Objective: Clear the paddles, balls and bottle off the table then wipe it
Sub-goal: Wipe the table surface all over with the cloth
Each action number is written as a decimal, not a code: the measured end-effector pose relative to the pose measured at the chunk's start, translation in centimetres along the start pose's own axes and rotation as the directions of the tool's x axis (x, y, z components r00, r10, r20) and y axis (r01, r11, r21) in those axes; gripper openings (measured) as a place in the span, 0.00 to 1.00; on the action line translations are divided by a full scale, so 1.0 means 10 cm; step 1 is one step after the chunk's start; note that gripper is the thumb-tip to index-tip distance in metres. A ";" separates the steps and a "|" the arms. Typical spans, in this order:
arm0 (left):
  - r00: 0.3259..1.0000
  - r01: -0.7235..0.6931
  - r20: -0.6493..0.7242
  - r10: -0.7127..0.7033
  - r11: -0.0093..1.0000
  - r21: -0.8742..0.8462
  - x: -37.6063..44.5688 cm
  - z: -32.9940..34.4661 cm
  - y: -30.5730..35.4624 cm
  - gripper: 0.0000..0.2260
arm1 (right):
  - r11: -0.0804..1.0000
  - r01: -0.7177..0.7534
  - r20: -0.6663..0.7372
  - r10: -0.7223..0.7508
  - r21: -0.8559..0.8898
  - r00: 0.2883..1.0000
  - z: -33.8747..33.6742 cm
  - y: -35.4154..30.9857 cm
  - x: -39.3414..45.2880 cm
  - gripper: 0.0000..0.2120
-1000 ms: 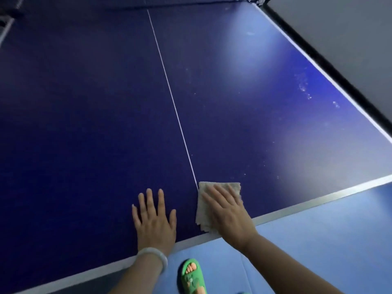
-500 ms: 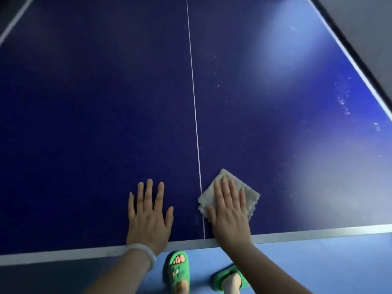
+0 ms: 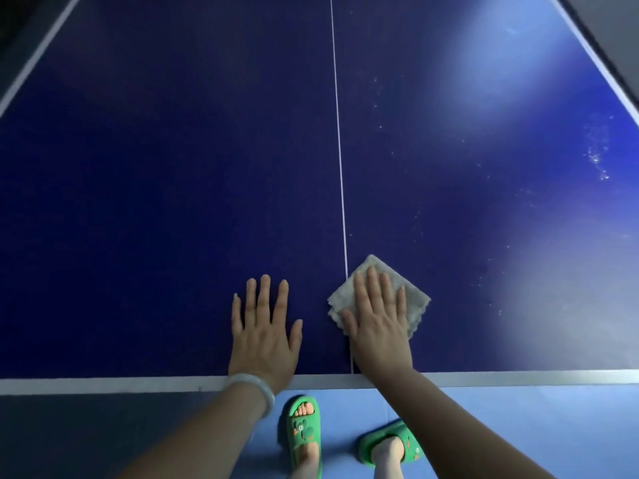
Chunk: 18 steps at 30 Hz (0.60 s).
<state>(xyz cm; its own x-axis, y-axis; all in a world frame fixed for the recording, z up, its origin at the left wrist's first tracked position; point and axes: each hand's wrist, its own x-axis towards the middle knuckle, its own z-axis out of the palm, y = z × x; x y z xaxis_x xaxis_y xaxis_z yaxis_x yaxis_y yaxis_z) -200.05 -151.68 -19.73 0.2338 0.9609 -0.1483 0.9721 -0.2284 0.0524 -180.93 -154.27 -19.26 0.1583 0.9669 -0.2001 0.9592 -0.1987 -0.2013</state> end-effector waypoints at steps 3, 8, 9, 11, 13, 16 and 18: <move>1.000 -0.003 -0.011 0.003 1.000 -0.001 0.00 0.01 0.01 0.29 | 1.000 -0.004 0.013 0.004 -0.001 1.000 0.01 -0.16 0.08 0.29; 1.000 -0.009 -0.021 0.009 1.000 -0.020 0.00 0.05 -0.01 0.29 | 0.969 0.244 -0.021 -0.245 -0.022 0.969 0.07 0.15 -0.55 0.28; 1.000 -0.011 -0.018 0.011 1.000 -0.020 -0.01 0.05 -0.02 0.29 | 0.963 0.268 -0.031 -0.269 -0.042 0.963 0.07 0.30 -0.60 0.28; 1.000 -0.016 -0.017 0.016 1.000 -0.015 -0.01 0.05 -0.02 0.29 | 0.987 0.145 -0.062 -0.149 -0.066 0.987 0.02 0.52 -0.53 0.28; 1.000 -0.012 -0.018 0.012 1.000 -0.018 -0.01 0.05 -0.02 0.29 | 0.990 -0.141 -0.079 0.140 -0.001 0.987 -0.02 0.50 -0.28 0.29; 1.000 -0.009 -0.016 0.009 1.000 -0.021 -0.01 0.03 -0.01 0.29 | 0.977 -0.211 -0.070 0.211 0.007 0.975 0.05 0.09 -0.15 0.28; 1.000 -0.010 -0.017 0.010 1.000 -0.027 -0.01 0.03 -0.01 0.30 | 1.000 0.014 -0.062 -0.014 -0.012 0.998 0.14 -0.13 -0.36 0.28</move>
<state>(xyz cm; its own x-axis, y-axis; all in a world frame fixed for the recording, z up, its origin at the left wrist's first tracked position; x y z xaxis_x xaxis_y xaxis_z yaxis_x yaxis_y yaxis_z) -200.22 -151.83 -20.01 0.2431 0.9611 -0.1309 0.9688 -0.2341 0.0810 -183.13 -157.75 -19.59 0.1588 0.9778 -0.1368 0.9639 -0.1835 -0.1928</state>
